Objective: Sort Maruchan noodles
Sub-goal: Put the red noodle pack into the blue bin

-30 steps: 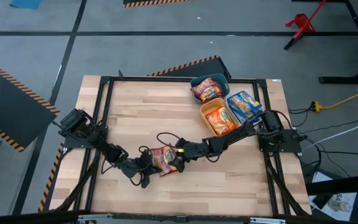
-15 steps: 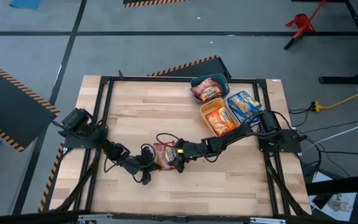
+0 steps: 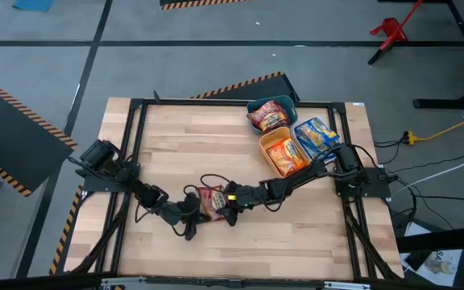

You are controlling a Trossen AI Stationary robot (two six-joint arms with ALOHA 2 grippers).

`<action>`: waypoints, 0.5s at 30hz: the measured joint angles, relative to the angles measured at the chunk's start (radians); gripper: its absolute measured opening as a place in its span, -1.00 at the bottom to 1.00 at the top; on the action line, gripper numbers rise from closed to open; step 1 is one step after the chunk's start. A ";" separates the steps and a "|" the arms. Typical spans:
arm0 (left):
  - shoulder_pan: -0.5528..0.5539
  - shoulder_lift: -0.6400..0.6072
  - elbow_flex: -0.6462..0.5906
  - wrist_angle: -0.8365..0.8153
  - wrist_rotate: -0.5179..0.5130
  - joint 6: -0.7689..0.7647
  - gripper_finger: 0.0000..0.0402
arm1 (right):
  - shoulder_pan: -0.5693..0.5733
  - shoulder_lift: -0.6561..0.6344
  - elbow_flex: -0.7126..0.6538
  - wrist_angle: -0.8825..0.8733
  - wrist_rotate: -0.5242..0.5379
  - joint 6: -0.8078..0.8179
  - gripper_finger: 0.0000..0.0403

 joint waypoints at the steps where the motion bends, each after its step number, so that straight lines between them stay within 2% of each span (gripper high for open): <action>1: 0.000 -0.002 0.001 0.000 0.011 -0.011 -1.00 | 0.000 0.000 0.000 0.001 -0.002 0.000 -0.40; 7: -0.016 -0.067 -0.001 -0.033 0.081 -0.050 -1.00 | -0.002 0.000 0.000 0.011 -0.003 0.019 -0.48; 15: -0.023 -0.271 0.000 -0.196 0.073 -0.054 -1.00 | -0.024 -0.004 -0.001 0.071 0.045 0.192 -0.44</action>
